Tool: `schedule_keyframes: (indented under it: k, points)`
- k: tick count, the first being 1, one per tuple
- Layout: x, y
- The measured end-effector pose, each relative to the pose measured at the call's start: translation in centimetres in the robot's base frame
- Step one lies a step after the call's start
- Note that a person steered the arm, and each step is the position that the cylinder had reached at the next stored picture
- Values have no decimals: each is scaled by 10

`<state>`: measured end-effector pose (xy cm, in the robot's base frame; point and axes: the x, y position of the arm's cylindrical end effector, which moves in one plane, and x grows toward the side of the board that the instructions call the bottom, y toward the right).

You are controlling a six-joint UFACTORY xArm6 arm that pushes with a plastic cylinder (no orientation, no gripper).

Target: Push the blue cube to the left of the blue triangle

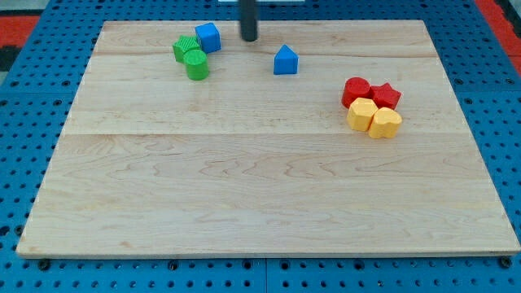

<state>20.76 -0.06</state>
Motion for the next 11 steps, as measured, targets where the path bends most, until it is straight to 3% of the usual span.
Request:
schedule_keyframes:
  k: [1,2,3,4,5,6,7,8,9,10,11]
  points:
    - [-15,-91]
    - [-11,-121]
    - [44,-66]
    - [50,-8]
    - [39,-20]
    - [31,-84]
    - [102,-54]
    - [116,-43]
    - [92,-16]
    - [120,8]
    - [184,43]
